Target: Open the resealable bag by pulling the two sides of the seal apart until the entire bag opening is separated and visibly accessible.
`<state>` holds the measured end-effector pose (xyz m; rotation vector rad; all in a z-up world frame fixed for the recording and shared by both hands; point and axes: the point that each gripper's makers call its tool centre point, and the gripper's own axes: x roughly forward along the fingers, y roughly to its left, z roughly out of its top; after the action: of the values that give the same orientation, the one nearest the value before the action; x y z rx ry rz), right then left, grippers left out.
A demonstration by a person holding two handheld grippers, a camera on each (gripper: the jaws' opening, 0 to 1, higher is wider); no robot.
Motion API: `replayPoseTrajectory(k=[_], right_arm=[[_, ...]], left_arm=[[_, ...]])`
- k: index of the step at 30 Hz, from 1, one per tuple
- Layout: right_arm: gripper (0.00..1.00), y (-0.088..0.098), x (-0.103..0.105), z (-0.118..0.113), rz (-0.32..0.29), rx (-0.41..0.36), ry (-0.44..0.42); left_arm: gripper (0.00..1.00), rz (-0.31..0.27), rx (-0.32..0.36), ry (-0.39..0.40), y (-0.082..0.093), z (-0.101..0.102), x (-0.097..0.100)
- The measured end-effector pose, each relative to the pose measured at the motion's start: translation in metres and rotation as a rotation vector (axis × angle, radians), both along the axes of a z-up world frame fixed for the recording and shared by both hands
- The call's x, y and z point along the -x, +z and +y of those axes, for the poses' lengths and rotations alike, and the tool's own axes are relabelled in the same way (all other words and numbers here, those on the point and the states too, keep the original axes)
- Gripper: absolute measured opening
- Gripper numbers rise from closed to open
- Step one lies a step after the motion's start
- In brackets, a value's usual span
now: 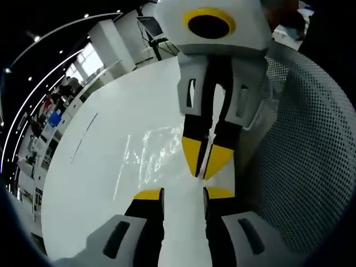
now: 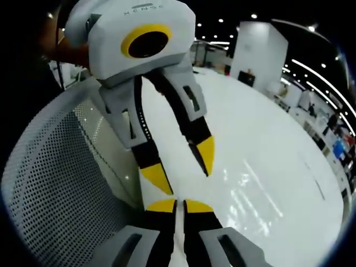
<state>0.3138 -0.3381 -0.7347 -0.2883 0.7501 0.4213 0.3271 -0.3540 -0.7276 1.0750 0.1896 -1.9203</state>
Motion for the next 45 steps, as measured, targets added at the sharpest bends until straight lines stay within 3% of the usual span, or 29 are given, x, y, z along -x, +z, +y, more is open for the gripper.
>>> replayPoseTrajectory(k=[7,12,24,27,42,45], right_arm=[[0.0,0.002,-0.001,0.0,-0.009,-0.004,-0.004],[0.0,0.001,0.0,0.0,-0.005,0.005,0.002],[0.02,-0.003,0.002,0.0,-0.001,0.04,0.016],[0.02,-0.004,0.002,0.001,-0.003,0.034,0.024],[0.0,-0.005,0.004,0.01,0.015,0.064,0.105],[0.0,-0.005,0.002,0.011,0.009,0.059,0.103]], left_arm=[[0.05,0.011,-0.015,-0.066,-0.003,0.003,0.009],[0.0,0.003,-0.028,-0.099,-0.007,0.005,0.01],[0.0,0.044,-0.047,-0.12,-0.01,0.012,0.01],[0.0,0.081,-0.057,-0.112,-0.008,0.014,0.012],[0.0,0.07,-0.072,-0.116,-0.006,0.019,0.014],[0.06,0.087,-0.078,-0.105,-0.005,0.019,0.016]])
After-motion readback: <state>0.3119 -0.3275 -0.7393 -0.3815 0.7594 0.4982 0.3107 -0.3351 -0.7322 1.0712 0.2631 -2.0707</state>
